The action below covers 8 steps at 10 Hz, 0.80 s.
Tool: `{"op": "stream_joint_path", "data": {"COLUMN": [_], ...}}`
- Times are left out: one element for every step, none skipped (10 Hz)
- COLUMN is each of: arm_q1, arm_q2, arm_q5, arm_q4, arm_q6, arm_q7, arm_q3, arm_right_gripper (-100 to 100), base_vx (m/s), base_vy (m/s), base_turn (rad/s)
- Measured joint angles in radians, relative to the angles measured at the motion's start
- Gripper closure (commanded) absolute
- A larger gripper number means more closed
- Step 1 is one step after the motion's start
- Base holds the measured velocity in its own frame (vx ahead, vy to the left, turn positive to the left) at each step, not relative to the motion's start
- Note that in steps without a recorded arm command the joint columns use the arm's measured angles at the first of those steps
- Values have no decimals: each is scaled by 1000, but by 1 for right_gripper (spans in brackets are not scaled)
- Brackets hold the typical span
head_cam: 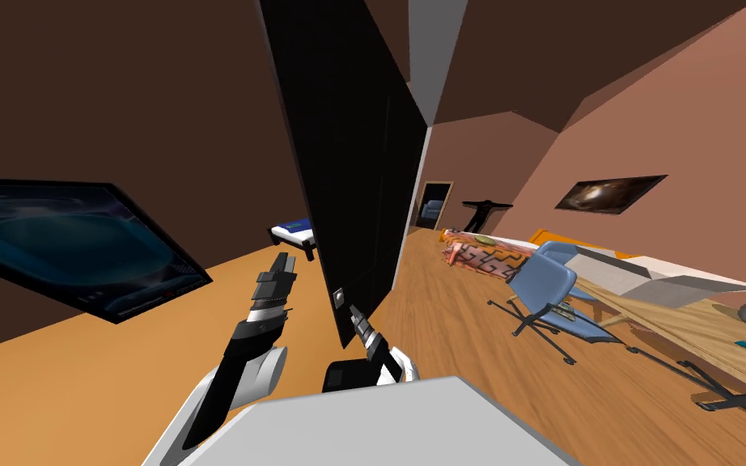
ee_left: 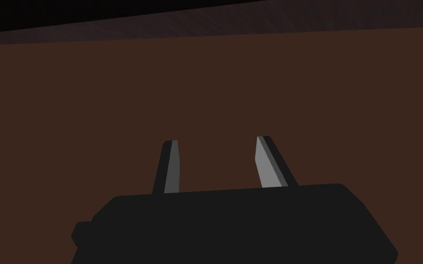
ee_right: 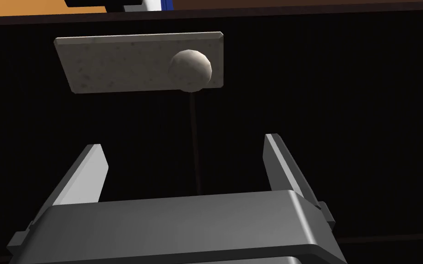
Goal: Push the door open
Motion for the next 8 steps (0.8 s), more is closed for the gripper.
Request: {"op": "stream_joint_path", "data": {"arm_q1": [1,-2,-3,-3,-4,-7,-10,-11], "arm_q2": [0,-2,-6,-7,-5,0,7,8], "arm_q5": [0,-1,-1,-1,-1,-1,-2,-2], "arm_q4": [0,8,5,5,6,13,18,17], "arm_q6": [1,-3,-1,0,1,-1,-3,-4], "arm_q7": [0,1,2,3,5,7,8,8], "arm_q3": [0,-3,-6,-8,-11,-15,-18,-18], "arm_right_gripper": [-100,-100,-100,-100,-100,-100,-100,100], "base_vx": [72,129,156,161,173,195,90,-18], "base_vy": [52,134,161,170,190,155,62,-7], "base_turn": [33,26,13,28,32,25,-4,-7]}}
